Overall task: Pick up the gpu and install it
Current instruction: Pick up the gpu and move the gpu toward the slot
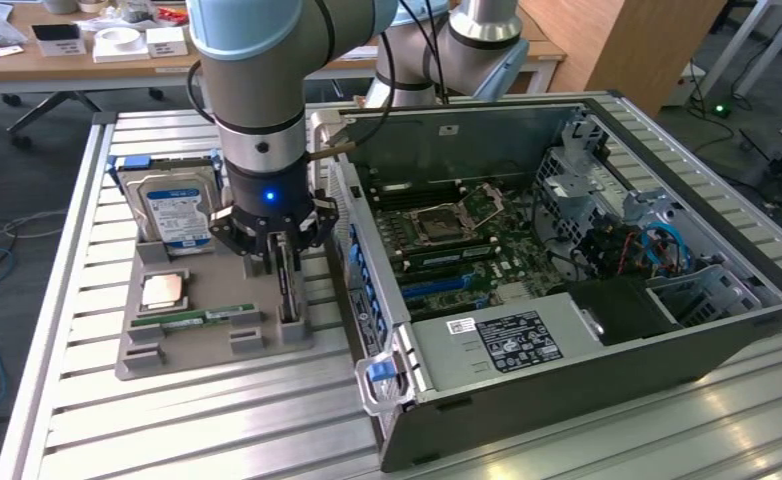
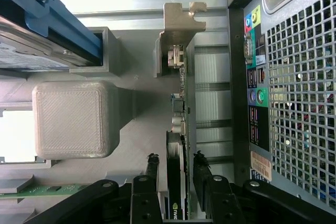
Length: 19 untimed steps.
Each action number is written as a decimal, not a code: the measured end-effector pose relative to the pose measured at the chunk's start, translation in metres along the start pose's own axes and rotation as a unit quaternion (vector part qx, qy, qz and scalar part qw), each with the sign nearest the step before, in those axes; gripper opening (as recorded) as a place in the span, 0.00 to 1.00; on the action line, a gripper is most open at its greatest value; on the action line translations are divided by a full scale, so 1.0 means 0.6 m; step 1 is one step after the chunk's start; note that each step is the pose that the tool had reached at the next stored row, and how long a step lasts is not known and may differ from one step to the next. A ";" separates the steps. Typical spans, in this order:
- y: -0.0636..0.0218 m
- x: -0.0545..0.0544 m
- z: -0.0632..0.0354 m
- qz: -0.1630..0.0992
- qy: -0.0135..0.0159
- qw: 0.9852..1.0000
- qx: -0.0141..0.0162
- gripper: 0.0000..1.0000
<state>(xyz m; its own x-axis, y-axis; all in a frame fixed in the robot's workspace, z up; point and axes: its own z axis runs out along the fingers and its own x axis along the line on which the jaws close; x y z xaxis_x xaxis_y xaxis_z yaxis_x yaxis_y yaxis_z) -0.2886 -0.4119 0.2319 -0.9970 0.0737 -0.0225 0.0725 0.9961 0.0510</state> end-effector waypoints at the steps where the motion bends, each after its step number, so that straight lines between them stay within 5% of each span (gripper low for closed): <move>1: 0.000 0.000 0.000 0.000 0.000 1.000 0.000 0.39; 3: 0.000 0.000 0.000 0.000 0.000 1.000 0.000 0.26; 19: 0.000 0.000 0.000 -0.003 0.000 1.000 0.000 0.26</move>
<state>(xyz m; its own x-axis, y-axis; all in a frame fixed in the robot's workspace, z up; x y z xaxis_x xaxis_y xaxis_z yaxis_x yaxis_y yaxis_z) -0.2886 -0.4119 0.2319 -0.9975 0.0672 -0.0224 0.0660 0.9965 0.0518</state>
